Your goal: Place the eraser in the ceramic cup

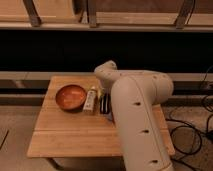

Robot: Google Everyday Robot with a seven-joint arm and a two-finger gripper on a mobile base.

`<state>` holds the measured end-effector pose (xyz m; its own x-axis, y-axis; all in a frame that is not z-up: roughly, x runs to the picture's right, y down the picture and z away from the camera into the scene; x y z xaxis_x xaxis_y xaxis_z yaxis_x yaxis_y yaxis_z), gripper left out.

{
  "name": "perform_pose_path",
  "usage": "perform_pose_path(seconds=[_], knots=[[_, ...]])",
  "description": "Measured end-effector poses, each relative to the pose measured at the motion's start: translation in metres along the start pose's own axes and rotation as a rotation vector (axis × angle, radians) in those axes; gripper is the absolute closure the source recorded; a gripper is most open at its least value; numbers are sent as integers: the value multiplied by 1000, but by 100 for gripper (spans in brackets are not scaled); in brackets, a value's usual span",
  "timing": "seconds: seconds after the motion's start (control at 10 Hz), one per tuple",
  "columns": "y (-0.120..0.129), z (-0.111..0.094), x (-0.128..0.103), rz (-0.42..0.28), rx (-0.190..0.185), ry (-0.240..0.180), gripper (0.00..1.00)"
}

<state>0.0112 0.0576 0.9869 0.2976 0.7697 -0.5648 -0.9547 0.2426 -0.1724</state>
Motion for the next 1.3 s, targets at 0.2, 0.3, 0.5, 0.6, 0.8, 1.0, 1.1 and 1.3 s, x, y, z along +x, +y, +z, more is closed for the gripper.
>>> perform_pose_path(seconds=[0.2, 0.3, 0.5, 0.6, 0.8, 1.0, 1.1, 1.3], knots=[[-1, -5, -6, -1, 4, -19, 99], [-5, -19, -14, -2, 17, -51, 100], [-6, -53, -33, -24, 52, -127, 100], [1, -79, -46, -53, 82, -183, 100], [17, -113, -61, -101, 129, -255, 100], [40, -151, -79, -158, 214, -341, 100], [44, -166, -84, -167, 253, -377, 100], [32, -215, -87, -135, 362, -476, 100]])
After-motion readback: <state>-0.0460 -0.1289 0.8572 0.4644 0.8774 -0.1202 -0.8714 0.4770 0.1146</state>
